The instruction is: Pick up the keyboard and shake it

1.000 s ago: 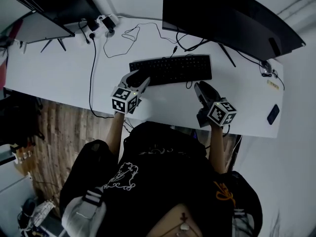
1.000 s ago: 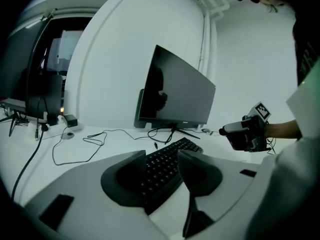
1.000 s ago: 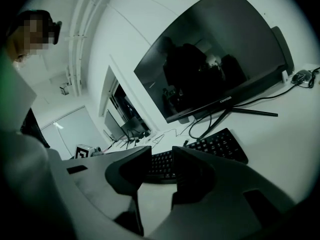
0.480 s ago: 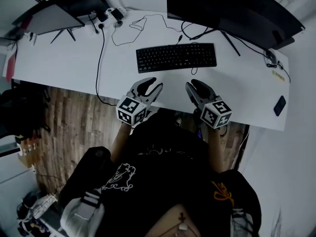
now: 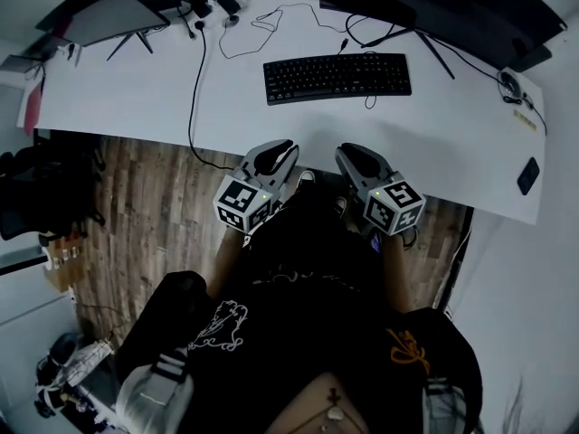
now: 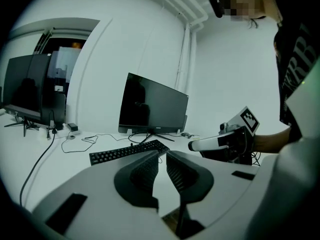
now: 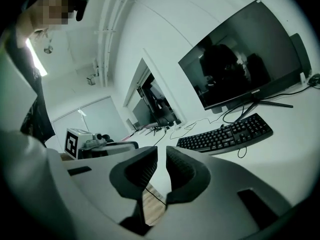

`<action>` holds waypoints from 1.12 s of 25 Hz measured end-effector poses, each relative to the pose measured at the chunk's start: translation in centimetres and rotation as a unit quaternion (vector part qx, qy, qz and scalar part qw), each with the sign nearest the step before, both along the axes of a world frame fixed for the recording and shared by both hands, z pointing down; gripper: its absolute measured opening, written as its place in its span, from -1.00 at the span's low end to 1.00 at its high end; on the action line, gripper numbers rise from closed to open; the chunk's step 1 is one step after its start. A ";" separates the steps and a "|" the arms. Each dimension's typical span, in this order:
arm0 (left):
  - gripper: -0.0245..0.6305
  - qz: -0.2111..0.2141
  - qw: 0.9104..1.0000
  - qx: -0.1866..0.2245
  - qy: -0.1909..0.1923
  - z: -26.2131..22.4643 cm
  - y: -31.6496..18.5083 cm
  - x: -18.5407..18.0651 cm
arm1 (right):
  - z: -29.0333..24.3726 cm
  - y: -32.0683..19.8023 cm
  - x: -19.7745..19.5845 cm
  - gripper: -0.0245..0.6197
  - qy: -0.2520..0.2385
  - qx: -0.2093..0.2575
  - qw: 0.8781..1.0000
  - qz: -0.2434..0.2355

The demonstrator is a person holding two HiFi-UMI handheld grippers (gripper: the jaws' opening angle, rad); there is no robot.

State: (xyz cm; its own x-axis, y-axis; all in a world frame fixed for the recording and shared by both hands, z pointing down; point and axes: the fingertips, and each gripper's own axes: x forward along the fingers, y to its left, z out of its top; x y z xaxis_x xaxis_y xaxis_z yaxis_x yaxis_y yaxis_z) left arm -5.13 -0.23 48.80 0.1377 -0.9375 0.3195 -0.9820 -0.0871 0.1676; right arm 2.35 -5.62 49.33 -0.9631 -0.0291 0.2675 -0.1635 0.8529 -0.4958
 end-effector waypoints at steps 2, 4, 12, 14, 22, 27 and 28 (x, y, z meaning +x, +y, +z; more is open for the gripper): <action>-0.75 -0.002 1.000 0.008 -0.003 -0.5 0.3 0.0 | -0.3 0.7 -0.3 -0.77 -0.003 0.003 1.000 -0.008; -0.76 -0.004 1.000 0.015 -0.005 -1.1 0.6 -0.3 | -0.6 1.4 -0.8 -0.77 -0.004 0.009 1.000 -0.015; -0.81 -0.013 0.999 0.023 -0.025 -2.9 3.7 -2.4 | -2.3 3.7 -3.1 -0.87 -0.014 0.028 0.999 -0.022; -0.81 -0.012 0.999 0.024 -0.037 -3.5 5.0 -2.8 | -2.7 4.7 -3.9 -0.90 -0.015 0.033 0.999 -0.022; -0.81 -0.007 0.999 0.036 -0.038 -4.7 9.9 -3.9 | -4.2 9.4 -6.1 -0.91 -0.023 0.045 0.998 -0.023; -0.81 0.000 0.998 0.049 -0.032 -5.3 12.2 -4.1 | -4.9 11.6 -6.7 -0.90 -0.025 0.061 0.998 -0.018; -0.81 0.001 0.998 0.049 -0.030 -5.3 12.6 -4.1 | -5.0 12.0 -6.8 -0.89 -0.025 0.064 0.997 -0.017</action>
